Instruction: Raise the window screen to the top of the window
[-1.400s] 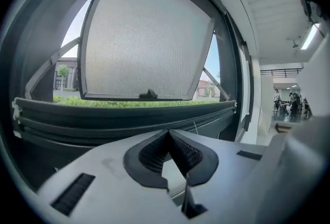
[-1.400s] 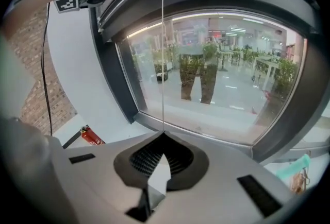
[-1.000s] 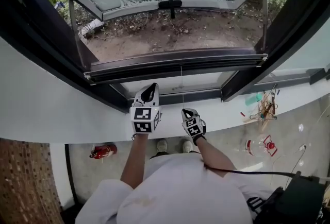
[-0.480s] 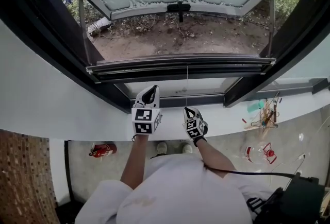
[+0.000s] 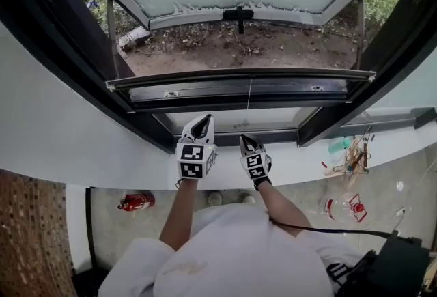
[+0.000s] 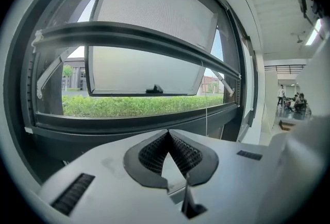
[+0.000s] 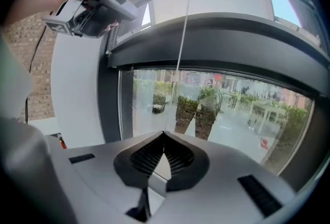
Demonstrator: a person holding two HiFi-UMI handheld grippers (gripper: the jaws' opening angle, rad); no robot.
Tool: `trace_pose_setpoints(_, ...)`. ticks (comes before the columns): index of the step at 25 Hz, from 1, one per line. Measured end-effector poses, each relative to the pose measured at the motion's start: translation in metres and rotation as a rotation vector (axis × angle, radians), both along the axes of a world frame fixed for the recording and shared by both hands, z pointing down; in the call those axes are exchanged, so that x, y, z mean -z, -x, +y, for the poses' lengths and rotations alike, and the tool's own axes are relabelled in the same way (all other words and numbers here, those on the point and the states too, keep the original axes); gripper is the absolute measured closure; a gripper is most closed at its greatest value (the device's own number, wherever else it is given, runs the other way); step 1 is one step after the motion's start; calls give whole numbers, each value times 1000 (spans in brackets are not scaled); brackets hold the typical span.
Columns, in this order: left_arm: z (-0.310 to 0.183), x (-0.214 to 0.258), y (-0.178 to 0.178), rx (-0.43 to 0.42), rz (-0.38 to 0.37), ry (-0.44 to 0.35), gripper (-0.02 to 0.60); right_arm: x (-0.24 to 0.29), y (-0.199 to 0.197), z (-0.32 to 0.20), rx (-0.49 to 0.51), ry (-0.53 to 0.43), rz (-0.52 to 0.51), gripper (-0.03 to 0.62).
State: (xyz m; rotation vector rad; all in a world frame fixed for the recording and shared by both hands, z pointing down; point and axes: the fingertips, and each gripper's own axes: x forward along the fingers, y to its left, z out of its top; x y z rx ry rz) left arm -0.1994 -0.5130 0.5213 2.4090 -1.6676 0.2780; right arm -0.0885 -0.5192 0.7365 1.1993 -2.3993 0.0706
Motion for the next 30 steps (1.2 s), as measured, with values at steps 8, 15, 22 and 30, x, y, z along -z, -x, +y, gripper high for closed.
trace_pose_setpoints(8, -5, -1, -4, -14, 6, -1, 580, 53, 7, -20, 2, -114, -131, 591)
trace_pose_setpoints(15, -10, -3, -14, -42, 15, -1, 580, 74, 10, -23, 2, -152, -158, 591)
trace_pose_setpoints(22, -13, -6, -17, -51, 20, -2, 579, 111, 8, -27, -3, -232, -216, 591)
trace_pose_setpoints(30, -14, -7, -24, -62, 27, 0, 578, 149, 14, -25, 7, -296, -255, 591)
